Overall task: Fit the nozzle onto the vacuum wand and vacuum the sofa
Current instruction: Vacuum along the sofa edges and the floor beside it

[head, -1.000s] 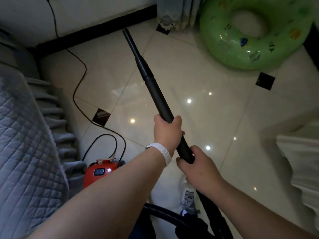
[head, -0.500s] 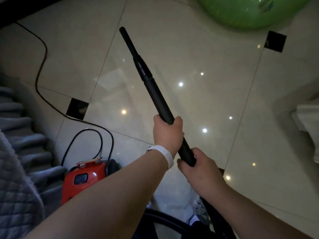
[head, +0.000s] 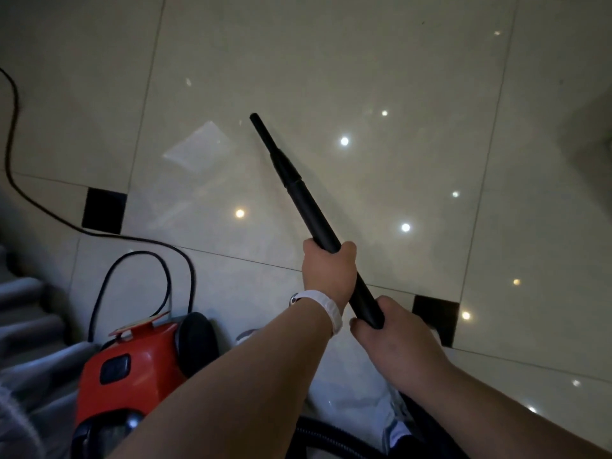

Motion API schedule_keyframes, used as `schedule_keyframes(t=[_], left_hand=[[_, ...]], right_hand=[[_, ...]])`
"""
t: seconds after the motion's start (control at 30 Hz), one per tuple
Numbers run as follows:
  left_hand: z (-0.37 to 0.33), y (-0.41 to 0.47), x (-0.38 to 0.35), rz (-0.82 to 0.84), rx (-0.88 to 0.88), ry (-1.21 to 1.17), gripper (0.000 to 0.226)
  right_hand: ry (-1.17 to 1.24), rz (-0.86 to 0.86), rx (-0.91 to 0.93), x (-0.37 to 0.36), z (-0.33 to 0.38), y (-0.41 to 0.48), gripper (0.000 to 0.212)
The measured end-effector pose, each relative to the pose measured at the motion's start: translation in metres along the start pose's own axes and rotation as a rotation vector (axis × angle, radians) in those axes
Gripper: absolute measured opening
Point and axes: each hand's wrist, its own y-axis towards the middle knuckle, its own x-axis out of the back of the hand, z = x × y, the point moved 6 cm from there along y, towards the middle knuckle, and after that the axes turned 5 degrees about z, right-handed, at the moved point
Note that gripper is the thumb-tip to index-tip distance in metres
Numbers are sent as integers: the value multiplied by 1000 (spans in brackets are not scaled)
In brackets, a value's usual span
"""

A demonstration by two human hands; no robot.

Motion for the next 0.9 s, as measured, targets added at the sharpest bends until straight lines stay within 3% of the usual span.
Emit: schedule_keyframes(t=[0.5, 0.9], left_hand=[[10, -21, -16, 83, -50, 27, 18], [23, -17, -21, 115, 9, 76, 18]], right_hand=[[-21, -28, -78, 13, -13, -28, 22], [-12, 11, -112, 9, -27, -23, 23]])
